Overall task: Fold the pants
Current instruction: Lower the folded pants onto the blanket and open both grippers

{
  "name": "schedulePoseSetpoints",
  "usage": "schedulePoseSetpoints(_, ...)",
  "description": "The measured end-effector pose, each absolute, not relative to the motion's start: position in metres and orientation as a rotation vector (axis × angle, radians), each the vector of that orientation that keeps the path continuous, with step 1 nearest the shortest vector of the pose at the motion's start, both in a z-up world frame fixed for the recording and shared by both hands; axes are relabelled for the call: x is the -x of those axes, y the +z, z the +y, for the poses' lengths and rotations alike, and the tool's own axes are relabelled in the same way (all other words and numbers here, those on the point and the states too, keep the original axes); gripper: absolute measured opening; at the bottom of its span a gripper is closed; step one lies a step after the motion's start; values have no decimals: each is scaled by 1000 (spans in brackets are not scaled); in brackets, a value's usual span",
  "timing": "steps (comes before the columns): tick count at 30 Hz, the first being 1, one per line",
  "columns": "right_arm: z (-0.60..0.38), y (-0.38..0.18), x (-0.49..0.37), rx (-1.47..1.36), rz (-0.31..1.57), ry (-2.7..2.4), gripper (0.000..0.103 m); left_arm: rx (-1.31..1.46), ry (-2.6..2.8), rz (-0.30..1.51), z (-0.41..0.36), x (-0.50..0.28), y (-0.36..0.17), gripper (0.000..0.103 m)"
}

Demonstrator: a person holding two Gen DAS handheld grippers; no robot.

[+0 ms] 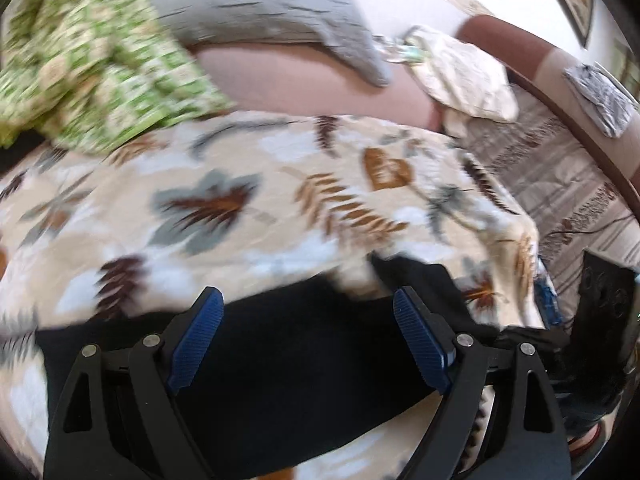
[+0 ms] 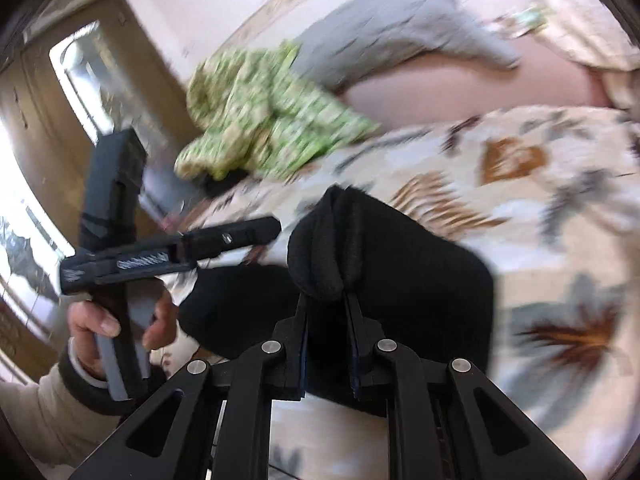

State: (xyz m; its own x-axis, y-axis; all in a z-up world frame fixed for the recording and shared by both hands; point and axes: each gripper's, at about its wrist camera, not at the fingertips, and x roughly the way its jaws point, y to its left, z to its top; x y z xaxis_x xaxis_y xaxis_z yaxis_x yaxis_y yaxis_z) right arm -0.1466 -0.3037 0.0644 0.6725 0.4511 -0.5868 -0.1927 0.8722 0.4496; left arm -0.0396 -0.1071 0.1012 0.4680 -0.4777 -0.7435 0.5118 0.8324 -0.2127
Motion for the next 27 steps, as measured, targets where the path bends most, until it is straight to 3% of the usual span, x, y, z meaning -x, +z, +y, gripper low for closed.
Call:
schedulePoseSetpoints(2, -284, 45, 135, -393, 805, 390, 27, -4, -579, 938, -91, 38, 89, 88)
schedulePoseSetpoints(5, -271, 19, 131, -472, 933, 419, 33, 33, -545, 1000, -80, 38, 70, 88)
schedulePoseSetpoints(6, -272, 24, 139, -471, 905, 428, 34, 42, -548, 1008, -80, 40, 65, 88)
schedulePoseSetpoints(10, -295, 51, 160, -397, 818, 314, 52, 47, -565, 1030, -92, 49, 54, 88)
schedulePoseSetpoints(27, -347, 53, 186, -97, 825, -221, 53, -167, -535, 1004, -162, 74, 23, 93)
